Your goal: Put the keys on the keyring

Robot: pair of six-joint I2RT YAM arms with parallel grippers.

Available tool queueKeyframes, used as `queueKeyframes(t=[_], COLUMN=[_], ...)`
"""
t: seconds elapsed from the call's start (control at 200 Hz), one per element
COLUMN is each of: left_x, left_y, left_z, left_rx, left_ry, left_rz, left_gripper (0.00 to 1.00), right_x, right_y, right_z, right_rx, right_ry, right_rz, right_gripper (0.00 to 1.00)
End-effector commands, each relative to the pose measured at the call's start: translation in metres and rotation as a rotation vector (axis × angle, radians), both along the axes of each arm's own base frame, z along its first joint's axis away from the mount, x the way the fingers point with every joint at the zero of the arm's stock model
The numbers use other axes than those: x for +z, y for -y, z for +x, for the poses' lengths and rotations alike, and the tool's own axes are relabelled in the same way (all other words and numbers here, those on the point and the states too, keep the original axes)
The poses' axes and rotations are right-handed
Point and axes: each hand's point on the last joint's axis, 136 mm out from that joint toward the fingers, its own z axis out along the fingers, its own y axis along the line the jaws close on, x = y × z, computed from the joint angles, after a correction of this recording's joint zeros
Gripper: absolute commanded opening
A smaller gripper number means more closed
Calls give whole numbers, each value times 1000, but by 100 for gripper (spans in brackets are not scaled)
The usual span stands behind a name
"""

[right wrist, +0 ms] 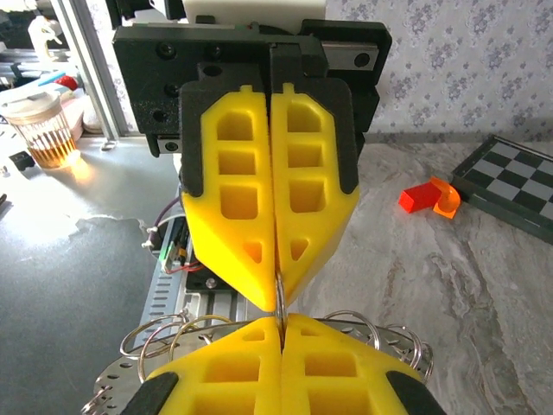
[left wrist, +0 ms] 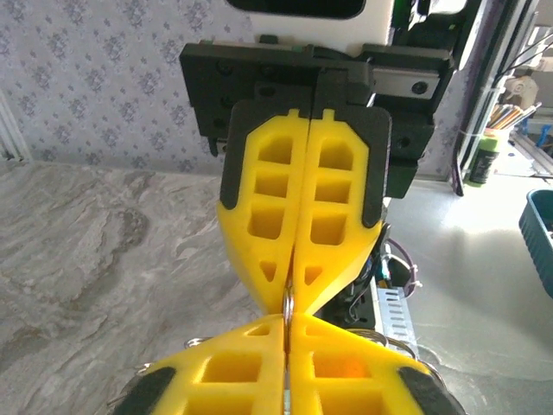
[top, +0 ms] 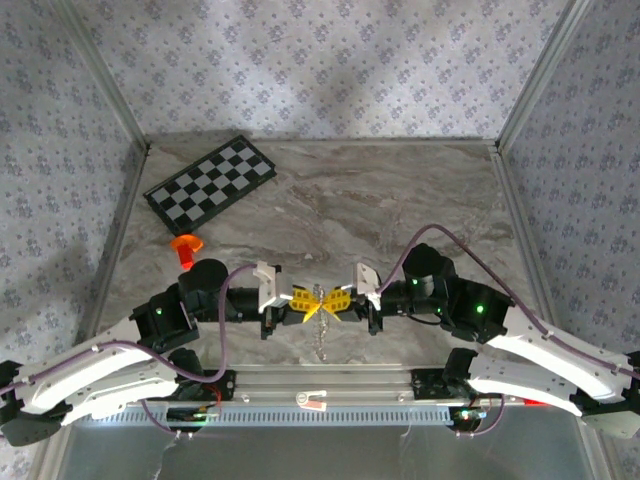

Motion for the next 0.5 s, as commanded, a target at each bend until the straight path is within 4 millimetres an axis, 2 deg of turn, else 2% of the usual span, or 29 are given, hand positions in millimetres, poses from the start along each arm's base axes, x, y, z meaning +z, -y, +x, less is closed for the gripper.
queueKeyframes(t=[0.0, 0.185, 0.33, 0.385, 0.495], left_x=[4, -7, -9, -9, -7], left_y=[-7, -13, -11, -11, -12], left_z=[8, 15, 16, 17, 20], left_rx=[58, 106, 108, 115, 135], left_ry=[19, 20, 4, -2, -9], left_rz=[21, 82, 104, 103, 101], left_gripper=[14, 24, 29, 30, 31], right_x=[9, 4, 1, 5, 0], right_y=[11, 19, 23, 22, 23], right_z=[2, 6, 2, 5, 10], right_rx=[-27, -58, -41, -47, -47], right_ry=[38, 43, 36, 51, 35], right_rz=[-34, -102, -140, -140, -203], right_gripper=[0, 0, 0, 0, 0])
